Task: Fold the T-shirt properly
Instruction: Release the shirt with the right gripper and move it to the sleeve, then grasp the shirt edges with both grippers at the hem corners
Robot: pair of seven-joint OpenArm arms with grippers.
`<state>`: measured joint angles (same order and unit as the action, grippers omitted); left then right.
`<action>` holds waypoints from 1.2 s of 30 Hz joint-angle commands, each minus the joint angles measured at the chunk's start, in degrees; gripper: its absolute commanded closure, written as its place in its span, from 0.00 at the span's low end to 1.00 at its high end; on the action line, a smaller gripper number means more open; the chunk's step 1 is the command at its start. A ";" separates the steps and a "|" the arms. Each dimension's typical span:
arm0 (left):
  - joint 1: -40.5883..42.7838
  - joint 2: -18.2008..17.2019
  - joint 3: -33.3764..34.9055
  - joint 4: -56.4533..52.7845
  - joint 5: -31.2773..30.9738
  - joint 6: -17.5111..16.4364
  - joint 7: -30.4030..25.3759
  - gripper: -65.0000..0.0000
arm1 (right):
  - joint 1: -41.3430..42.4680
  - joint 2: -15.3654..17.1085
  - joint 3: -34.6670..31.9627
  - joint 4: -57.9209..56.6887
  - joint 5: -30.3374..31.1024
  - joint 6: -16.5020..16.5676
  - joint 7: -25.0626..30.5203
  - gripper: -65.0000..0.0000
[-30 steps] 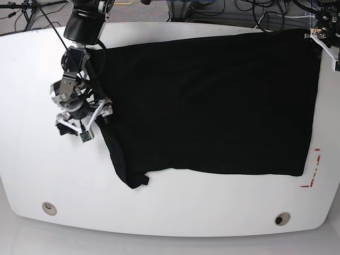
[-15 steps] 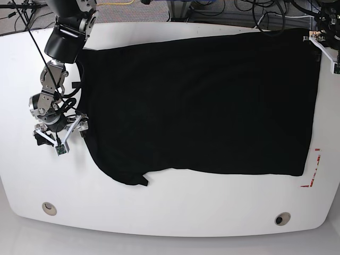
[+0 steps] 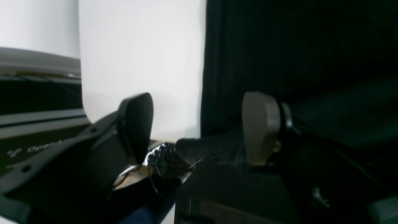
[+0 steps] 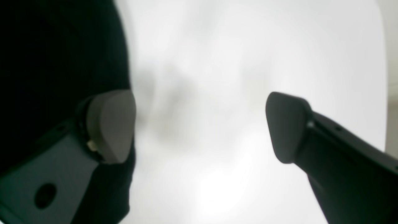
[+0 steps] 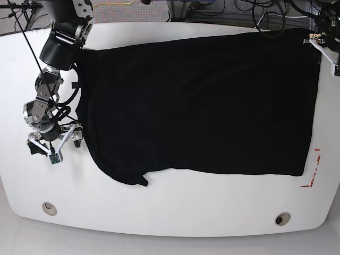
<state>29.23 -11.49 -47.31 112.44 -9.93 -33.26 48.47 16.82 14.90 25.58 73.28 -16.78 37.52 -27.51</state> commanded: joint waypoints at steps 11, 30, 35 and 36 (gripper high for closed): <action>-6.16 -0.78 -3.55 1.18 -0.13 0.24 -0.25 0.35 | 1.07 -5.88 0.13 0.88 0.64 0.77 -1.20 0.01; -18.11 -0.87 -7.33 1.01 -0.04 0.24 -0.25 0.35 | 4.94 -4.74 0.13 -12.92 7.41 0.50 3.46 0.01; -19.34 -0.87 -7.33 0.92 -0.04 0.24 -0.25 0.35 | 5.12 -4.74 0.13 -14.59 7.59 0.50 4.08 0.01; -19.34 -0.87 -7.33 0.83 -0.04 0.33 -0.25 0.35 | 5.12 -4.74 0.13 -14.68 7.59 0.50 4.08 0.01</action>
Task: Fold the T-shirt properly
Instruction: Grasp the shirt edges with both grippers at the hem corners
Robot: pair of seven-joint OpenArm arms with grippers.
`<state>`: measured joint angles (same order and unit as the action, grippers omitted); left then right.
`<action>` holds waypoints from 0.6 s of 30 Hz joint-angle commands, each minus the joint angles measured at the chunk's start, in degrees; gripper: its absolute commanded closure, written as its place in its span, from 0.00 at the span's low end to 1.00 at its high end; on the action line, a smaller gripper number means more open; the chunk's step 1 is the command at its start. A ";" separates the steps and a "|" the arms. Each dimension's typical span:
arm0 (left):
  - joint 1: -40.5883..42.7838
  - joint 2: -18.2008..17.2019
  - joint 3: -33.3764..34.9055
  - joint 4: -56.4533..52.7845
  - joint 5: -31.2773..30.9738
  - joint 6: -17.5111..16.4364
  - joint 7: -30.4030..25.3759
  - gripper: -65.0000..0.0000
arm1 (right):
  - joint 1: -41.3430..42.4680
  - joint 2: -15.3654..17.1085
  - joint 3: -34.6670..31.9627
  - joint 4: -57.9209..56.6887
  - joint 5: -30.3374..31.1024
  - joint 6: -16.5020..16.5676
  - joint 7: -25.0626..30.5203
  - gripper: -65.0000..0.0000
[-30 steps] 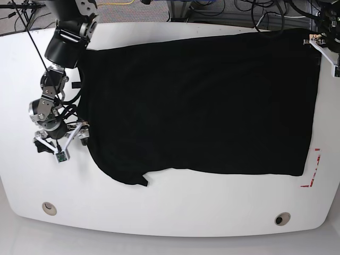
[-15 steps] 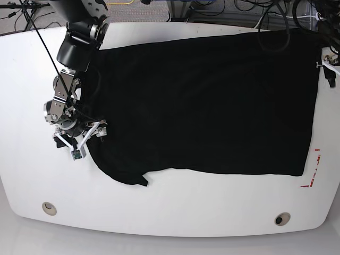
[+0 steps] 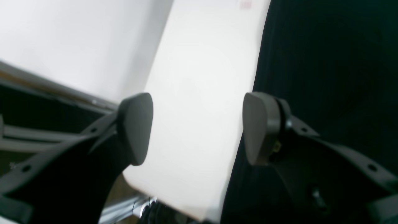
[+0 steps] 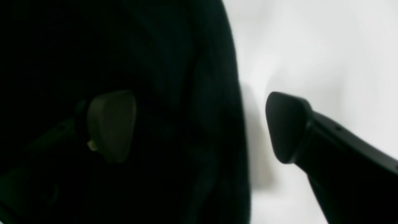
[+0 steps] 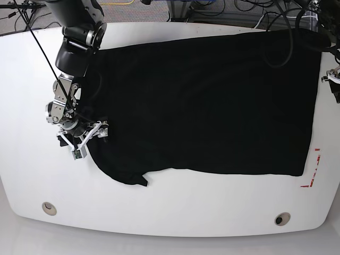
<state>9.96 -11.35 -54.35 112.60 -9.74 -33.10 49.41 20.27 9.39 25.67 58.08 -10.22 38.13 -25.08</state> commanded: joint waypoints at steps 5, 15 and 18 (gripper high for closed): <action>-2.26 -1.00 -0.29 0.59 -0.15 0.36 -1.19 0.35 | 1.49 0.59 0.04 -0.55 1.12 -0.11 1.74 0.01; -4.11 -1.26 1.64 0.50 -0.15 0.36 -1.19 0.35 | 1.40 0.41 0.04 -3.18 1.21 -0.11 3.59 0.02; -4.73 -1.26 2.70 0.24 0.02 0.44 -1.19 0.35 | 1.40 0.41 0.04 -3.97 1.21 -0.11 4.38 0.12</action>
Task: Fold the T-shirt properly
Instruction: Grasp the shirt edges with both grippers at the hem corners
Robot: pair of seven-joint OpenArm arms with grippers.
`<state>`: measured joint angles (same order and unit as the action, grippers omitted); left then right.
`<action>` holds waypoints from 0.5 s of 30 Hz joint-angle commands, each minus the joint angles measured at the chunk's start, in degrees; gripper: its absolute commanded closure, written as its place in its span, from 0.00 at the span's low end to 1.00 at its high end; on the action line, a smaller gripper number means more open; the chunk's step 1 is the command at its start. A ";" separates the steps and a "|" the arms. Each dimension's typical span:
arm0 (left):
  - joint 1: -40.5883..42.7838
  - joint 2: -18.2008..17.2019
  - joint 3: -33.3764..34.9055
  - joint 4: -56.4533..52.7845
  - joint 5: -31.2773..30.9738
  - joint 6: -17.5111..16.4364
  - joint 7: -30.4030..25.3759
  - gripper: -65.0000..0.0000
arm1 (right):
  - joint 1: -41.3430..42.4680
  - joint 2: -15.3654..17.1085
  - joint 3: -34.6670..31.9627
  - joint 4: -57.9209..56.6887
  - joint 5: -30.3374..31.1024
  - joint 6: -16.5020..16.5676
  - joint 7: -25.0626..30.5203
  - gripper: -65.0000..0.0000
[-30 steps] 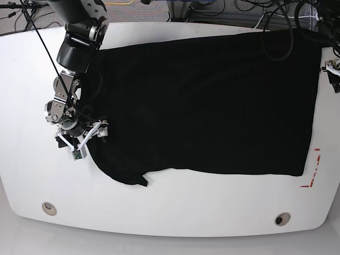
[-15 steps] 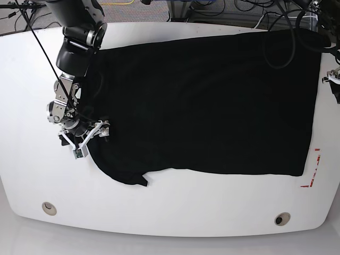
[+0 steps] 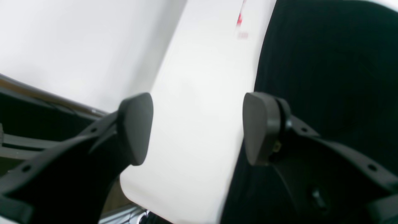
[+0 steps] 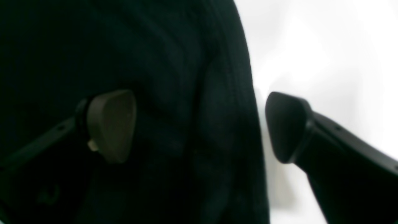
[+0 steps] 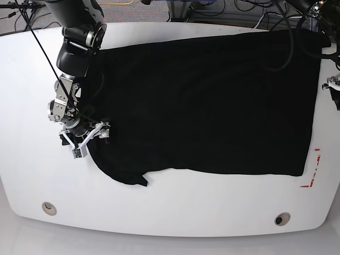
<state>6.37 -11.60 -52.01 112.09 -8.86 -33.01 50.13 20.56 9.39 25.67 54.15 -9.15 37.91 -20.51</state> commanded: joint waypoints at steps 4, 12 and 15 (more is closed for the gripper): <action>-1.76 -1.02 0.89 -1.46 1.35 0.36 -1.91 0.35 | 1.11 0.41 0.04 -0.22 0.14 0.11 0.07 0.41; -6.33 -1.11 4.84 -8.23 5.21 0.36 -1.91 0.34 | 1.11 0.41 0.04 -0.22 0.14 0.11 -0.10 1.00; -9.05 -1.11 6.34 -11.48 6.01 0.36 -1.91 0.34 | 1.11 0.41 0.04 0.05 0.14 0.11 -0.10 0.99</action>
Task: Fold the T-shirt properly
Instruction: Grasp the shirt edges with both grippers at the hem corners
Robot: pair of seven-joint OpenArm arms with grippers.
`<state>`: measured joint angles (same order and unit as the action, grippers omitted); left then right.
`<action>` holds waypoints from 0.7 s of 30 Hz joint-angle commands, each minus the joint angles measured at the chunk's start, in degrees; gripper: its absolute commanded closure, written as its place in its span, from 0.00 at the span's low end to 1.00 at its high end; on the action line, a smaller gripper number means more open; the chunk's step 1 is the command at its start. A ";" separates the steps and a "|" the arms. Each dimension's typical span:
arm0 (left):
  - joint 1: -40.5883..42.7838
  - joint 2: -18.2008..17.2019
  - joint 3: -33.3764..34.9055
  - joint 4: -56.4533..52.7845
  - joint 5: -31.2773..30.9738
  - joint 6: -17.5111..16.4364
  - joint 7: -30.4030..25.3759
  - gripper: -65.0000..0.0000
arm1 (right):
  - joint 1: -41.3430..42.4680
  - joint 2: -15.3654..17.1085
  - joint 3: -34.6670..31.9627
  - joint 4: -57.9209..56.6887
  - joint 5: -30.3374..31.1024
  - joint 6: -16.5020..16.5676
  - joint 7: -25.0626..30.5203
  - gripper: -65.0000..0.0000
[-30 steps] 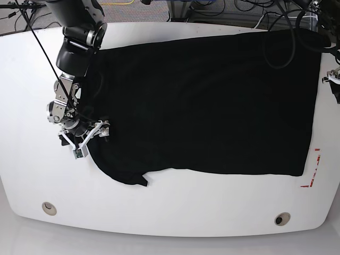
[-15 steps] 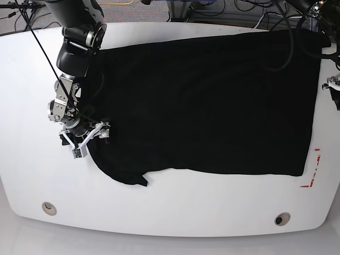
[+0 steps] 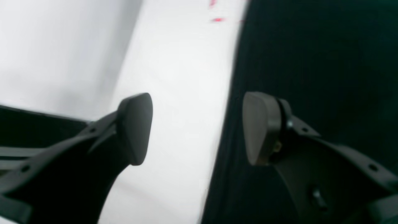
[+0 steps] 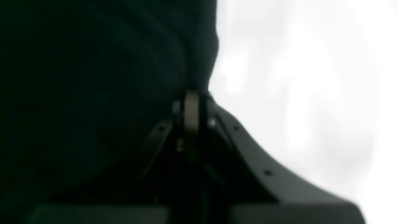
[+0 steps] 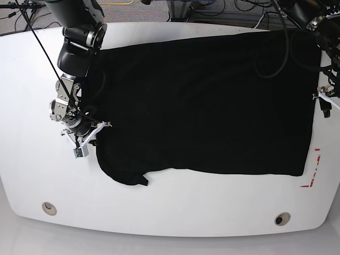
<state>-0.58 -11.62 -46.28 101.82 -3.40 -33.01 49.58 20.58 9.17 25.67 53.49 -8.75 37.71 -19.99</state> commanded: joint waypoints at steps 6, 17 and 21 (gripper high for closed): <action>-9.14 -2.49 2.72 -10.70 3.62 0.36 -1.63 0.34 | 1.09 0.63 0.04 0.88 -0.26 0.40 -0.89 1.00; -21.79 -5.57 5.01 -34.96 12.23 0.36 -10.51 0.31 | 0.92 0.63 0.04 0.88 -0.35 0.40 -0.89 1.00; -26.45 -6.89 6.77 -45.42 13.64 2.29 -14.90 0.17 | 0.74 0.63 0.04 0.88 -0.35 0.66 -0.89 1.00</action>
<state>-23.97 -16.75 -40.34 59.68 10.79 -31.27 37.60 20.47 9.32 25.67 53.63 -8.78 37.80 -20.16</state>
